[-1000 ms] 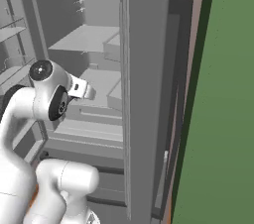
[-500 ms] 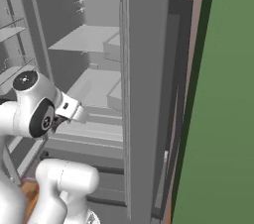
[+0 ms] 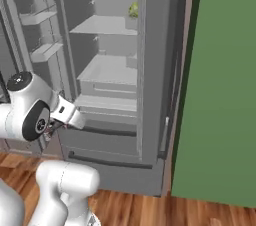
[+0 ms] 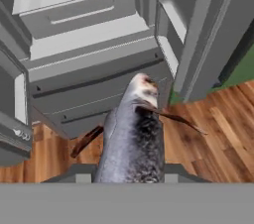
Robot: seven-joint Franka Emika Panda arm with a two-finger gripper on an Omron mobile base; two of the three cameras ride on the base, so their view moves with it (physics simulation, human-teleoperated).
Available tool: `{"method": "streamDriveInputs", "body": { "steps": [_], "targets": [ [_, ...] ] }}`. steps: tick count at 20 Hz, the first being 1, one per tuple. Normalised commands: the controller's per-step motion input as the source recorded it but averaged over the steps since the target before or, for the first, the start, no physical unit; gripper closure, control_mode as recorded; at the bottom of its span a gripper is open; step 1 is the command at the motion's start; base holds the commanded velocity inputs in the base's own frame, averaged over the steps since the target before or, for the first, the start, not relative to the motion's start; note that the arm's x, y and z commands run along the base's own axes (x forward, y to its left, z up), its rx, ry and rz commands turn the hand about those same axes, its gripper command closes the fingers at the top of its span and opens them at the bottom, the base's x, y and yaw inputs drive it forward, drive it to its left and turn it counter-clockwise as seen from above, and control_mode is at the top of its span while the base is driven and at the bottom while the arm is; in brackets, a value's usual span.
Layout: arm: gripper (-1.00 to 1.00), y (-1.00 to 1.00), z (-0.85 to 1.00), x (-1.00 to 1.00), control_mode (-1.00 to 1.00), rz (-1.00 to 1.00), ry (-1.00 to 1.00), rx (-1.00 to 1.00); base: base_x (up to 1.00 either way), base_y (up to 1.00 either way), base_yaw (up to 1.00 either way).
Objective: Take the fish from the fridge and place it on the digital scale on the counter by the fridge. Wait a few seconds for a reading, then move it to the plate on the dining counter.
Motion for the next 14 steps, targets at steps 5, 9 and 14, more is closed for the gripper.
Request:
{"method": "streamDriveInputs", "body": {
  "steps": [5, 9, 14],
  "targets": [
    [1.0, 0.0, 0.0, 0.0, 1.0, 0.0, 0.0, 0.0, -0.83, 0.88, 0.05],
    [1.0, 0.0, 0.0, 0.0, 1.0, 0.0, 0.0, 0.0, -0.28, 1.0, 0.05],
    [1.0, 0.0, 0.0, 0.0, 1.0, 0.0, 0.0, 0.0, 0.0, 1.0, 0.0]
  ]
}}
